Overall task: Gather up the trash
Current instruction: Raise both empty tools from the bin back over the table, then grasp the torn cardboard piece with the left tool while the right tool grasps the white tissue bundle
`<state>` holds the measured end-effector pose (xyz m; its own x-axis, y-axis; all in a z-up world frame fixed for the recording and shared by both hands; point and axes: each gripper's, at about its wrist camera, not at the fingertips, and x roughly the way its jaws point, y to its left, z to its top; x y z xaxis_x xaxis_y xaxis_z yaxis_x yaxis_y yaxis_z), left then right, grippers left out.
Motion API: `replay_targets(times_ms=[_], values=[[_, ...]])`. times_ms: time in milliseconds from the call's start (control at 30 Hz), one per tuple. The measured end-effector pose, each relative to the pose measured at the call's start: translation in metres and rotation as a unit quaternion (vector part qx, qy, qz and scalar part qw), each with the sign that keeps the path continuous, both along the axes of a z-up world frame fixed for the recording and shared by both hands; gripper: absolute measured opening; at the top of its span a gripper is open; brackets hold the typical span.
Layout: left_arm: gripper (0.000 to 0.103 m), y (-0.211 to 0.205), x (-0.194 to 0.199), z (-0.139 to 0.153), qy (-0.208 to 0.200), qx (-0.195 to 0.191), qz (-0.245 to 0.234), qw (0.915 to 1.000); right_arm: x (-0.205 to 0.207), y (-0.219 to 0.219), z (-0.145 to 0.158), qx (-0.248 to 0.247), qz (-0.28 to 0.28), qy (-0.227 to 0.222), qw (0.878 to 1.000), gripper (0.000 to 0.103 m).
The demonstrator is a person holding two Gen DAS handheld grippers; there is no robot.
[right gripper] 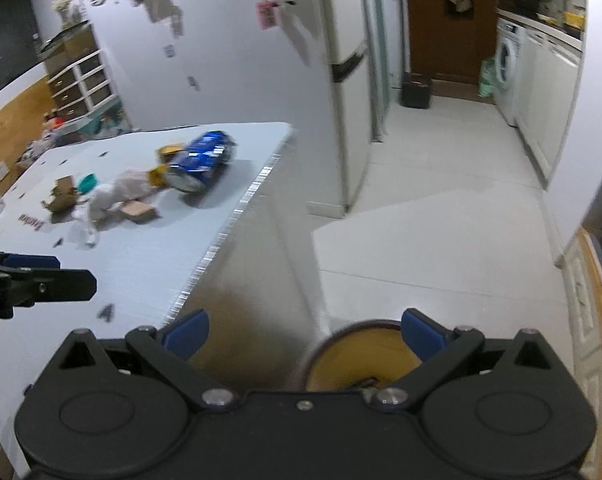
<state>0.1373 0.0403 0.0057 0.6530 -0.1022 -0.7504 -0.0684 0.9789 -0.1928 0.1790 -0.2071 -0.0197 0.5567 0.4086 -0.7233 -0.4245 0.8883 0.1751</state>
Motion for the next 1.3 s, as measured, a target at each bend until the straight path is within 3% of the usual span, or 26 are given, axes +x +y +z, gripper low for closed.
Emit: replay_targets(times_ms=[500,867,1133,1233,1300], values=[[0.103,0.136,-0.044,0.017,-0.018,0.02,0.085,0.996,-0.015,0.132,0.016,0.014,0.055,-0.014,0.998,0.103],[0.103,0.251,-0.033,0.03,-0.051,0.031,0.146,0.9875,-0.01,0.221,0.034,0.033,0.081,-0.043,0.995,0.103],[0.103,0.322,-0.002,0.018,-0.064,-0.04,0.218,0.973,0.0,0.276,0.046,0.031,0.084,-0.06,0.994,0.103],[0.101,0.341,0.01,0.007,-0.072,-0.085,0.252,0.9614,0.006,0.293,0.047,0.033,0.076,-0.066,0.994,0.103],[0.093,0.352,0.017,-0.001,-0.073,-0.114,0.274,0.9522,0.012,0.302,0.045,0.036,0.073,-0.062,0.995,0.103]])
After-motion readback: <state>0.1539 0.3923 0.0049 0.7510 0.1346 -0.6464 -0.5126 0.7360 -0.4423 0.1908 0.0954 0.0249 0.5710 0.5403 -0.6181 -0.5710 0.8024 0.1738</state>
